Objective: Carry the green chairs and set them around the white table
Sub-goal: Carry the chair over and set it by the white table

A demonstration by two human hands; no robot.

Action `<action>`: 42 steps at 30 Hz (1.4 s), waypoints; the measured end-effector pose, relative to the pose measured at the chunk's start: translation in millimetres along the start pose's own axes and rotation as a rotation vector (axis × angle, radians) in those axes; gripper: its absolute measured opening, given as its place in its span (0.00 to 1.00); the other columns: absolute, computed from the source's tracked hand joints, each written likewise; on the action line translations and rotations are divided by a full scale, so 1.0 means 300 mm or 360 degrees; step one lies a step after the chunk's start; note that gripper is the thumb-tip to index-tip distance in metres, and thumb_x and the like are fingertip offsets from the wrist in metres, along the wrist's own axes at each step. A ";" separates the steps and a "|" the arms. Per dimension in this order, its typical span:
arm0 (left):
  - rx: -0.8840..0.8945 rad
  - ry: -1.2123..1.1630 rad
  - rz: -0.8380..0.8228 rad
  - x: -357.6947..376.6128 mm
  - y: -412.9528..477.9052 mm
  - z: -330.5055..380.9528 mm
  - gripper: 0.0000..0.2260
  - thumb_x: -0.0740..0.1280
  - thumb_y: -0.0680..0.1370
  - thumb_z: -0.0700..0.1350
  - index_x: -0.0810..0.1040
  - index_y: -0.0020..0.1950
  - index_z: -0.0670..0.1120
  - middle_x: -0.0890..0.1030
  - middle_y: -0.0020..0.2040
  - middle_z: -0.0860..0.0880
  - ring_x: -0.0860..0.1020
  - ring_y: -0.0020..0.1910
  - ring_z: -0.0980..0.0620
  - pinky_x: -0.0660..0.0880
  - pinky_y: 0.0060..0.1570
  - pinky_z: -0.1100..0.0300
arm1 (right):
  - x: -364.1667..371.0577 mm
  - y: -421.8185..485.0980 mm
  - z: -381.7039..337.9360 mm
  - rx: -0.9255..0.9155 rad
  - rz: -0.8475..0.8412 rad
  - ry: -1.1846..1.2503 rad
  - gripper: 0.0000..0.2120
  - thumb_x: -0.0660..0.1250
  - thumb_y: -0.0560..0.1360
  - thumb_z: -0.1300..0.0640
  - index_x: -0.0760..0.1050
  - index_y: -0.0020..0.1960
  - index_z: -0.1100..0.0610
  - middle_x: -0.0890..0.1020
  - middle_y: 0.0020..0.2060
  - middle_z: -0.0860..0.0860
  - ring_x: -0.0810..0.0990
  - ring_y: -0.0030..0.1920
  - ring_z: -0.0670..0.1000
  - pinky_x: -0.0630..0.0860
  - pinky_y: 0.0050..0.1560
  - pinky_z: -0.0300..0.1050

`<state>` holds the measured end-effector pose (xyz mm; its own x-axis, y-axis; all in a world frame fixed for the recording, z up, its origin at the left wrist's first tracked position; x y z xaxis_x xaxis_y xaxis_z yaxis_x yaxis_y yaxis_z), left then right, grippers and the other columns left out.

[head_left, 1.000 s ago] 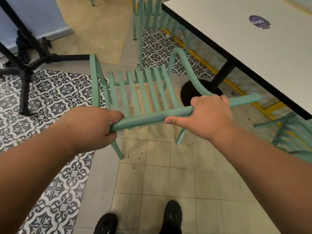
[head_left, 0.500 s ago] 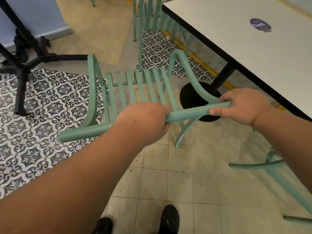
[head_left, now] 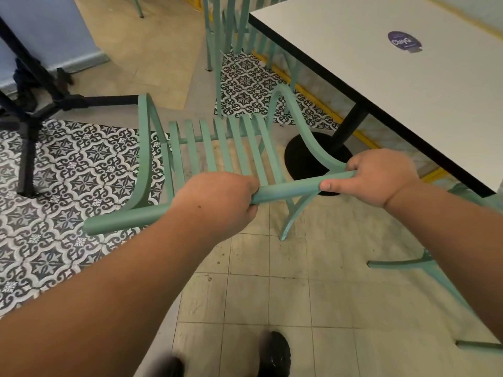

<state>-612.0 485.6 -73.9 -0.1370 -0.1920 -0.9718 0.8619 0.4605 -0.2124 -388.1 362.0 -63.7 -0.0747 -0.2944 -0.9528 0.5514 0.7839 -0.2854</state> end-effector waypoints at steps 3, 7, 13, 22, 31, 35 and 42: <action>0.0015 0.0000 0.0004 0.003 0.000 0.001 0.08 0.58 0.82 0.55 0.67 0.45 0.54 0.76 0.35 0.53 0.74 0.31 0.53 0.72 0.28 0.58 | -0.003 -0.011 -0.006 0.0000 0.0000 -0.0016 0.49 0.42 0.53 0.11 0.79 0.37 0.51 0.81 0.31 0.50 0.80 0.33 0.50 0.82 0.37 0.52; 0.0030 -0.0012 0.0002 0.008 0.000 -0.003 0.07 0.59 0.82 0.54 0.68 0.46 0.55 0.75 0.34 0.54 0.74 0.31 0.54 0.73 0.30 0.58 | -0.002 -0.016 -0.007 0.0003 0.0001 -0.0011 0.48 0.43 0.54 0.11 0.79 0.36 0.51 0.81 0.31 0.51 0.80 0.33 0.50 0.81 0.37 0.52; 0.0048 -0.0013 0.0006 0.017 -0.012 -0.011 0.07 0.60 0.81 0.55 0.70 0.46 0.55 0.76 0.33 0.53 0.74 0.30 0.54 0.74 0.29 0.57 | 0.003 -0.054 -0.014 -0.0009 -0.0014 0.0030 0.49 0.41 0.53 0.11 0.78 0.37 0.50 0.80 0.30 0.50 0.80 0.33 0.49 0.78 0.32 0.47; 0.0126 0.0026 -0.0037 0.012 -0.030 -0.005 0.07 0.61 0.80 0.56 0.71 0.45 0.56 0.76 0.34 0.54 0.75 0.31 0.55 0.78 0.34 0.56 | 0.022 -0.159 -0.018 0.0056 -0.0034 0.0043 0.48 0.42 0.54 0.13 0.77 0.37 0.52 0.76 0.29 0.48 0.77 0.31 0.48 0.67 0.27 0.42; 0.0159 -0.0011 -0.0080 0.007 -0.047 -0.026 0.08 0.63 0.78 0.58 0.75 0.44 0.56 0.77 0.33 0.54 0.76 0.32 0.56 0.78 0.34 0.55 | 0.041 -0.245 -0.033 0.0125 -0.0059 0.0135 0.46 0.43 0.55 0.13 0.76 0.35 0.53 0.77 0.28 0.48 0.77 0.30 0.48 0.68 0.27 0.43; 0.0121 0.0052 -0.0090 -0.002 -0.050 -0.065 0.09 0.64 0.76 0.59 0.76 0.41 0.55 0.77 0.32 0.54 0.76 0.32 0.57 0.79 0.34 0.57 | 0.058 -0.290 -0.056 0.0137 -0.0049 0.0196 0.47 0.42 0.55 0.12 0.77 0.36 0.51 0.78 0.27 0.47 0.78 0.29 0.47 0.72 0.27 0.44; 0.0107 0.0148 -0.0103 -0.020 -0.043 -0.166 0.11 0.66 0.72 0.60 0.77 0.39 0.54 0.77 0.30 0.54 0.75 0.31 0.57 0.78 0.34 0.57 | 0.063 -0.326 -0.147 0.0153 -0.0051 0.0341 0.42 0.47 0.60 0.13 0.75 0.34 0.51 0.76 0.26 0.48 0.76 0.27 0.45 0.68 0.24 0.43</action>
<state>-646.6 523.9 -70.4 -0.2353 -0.1368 -0.9622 0.8800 0.3902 -0.2707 -480.0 303.8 -58.2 -0.2623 -0.1878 -0.9465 0.6215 0.7175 -0.3146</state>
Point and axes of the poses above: each hand's wrist, its own y-axis towards the middle knuckle, its own x-axis out of the palm, z = x × y, the point moved 6 cm from there along y, towards the middle knuckle
